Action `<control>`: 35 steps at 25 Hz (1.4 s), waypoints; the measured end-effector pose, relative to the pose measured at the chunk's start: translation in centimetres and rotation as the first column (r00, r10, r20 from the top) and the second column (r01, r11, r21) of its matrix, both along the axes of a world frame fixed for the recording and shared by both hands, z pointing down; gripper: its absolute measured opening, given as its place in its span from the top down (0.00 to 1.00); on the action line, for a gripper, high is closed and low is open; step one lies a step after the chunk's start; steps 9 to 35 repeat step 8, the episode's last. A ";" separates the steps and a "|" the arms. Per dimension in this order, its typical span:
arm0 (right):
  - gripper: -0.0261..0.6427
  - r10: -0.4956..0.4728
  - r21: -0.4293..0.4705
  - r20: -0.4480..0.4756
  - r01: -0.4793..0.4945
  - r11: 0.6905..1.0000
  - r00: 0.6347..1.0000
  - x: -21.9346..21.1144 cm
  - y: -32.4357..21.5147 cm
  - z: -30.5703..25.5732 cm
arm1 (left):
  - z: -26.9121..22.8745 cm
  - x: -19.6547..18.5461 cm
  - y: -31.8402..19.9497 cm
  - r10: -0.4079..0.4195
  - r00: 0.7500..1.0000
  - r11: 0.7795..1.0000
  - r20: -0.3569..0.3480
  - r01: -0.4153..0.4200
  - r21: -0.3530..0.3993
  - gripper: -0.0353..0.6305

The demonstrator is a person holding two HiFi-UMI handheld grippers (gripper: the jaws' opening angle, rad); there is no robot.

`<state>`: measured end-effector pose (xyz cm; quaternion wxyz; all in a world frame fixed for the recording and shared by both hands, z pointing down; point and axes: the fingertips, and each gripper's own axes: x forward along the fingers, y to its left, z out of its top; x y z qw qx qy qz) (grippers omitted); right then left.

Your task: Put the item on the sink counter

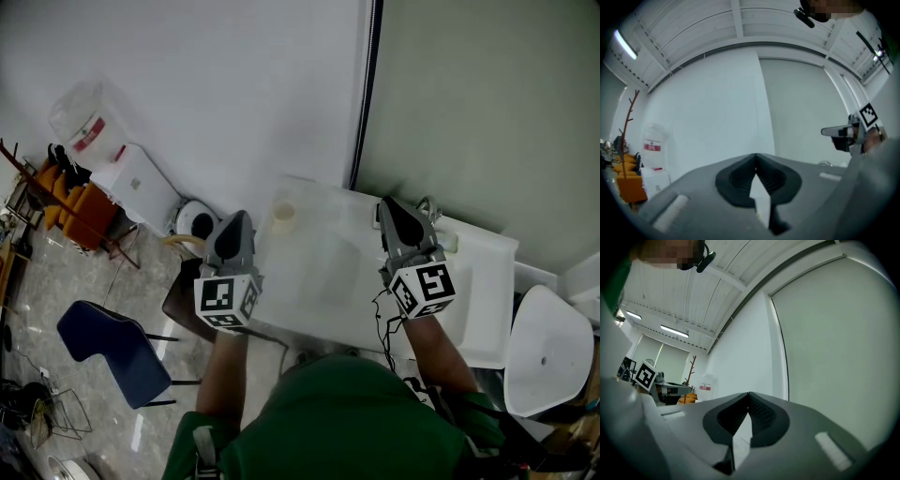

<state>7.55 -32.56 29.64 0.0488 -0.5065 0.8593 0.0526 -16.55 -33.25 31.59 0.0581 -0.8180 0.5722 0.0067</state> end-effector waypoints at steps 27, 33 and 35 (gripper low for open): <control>0.97 0.006 0.000 -0.004 -0.006 1.000 1.000 -0.2 -0.1 0.2 | 0.3 -0.2 -0.3 0.008 1.000 1.000 -0.001 -0.008 -0.002 0.95; 0.97 0.006 0.000 -0.004 -0.006 1.000 1.000 -0.2 -0.1 0.2 | 0.3 -0.2 -0.3 0.008 1.000 1.000 -0.001 -0.008 -0.002 0.95; 0.97 0.006 0.000 -0.004 -0.006 1.000 1.000 -0.2 -0.1 0.2 | 0.3 -0.2 -0.3 0.008 1.000 1.000 -0.001 -0.008 -0.002 0.95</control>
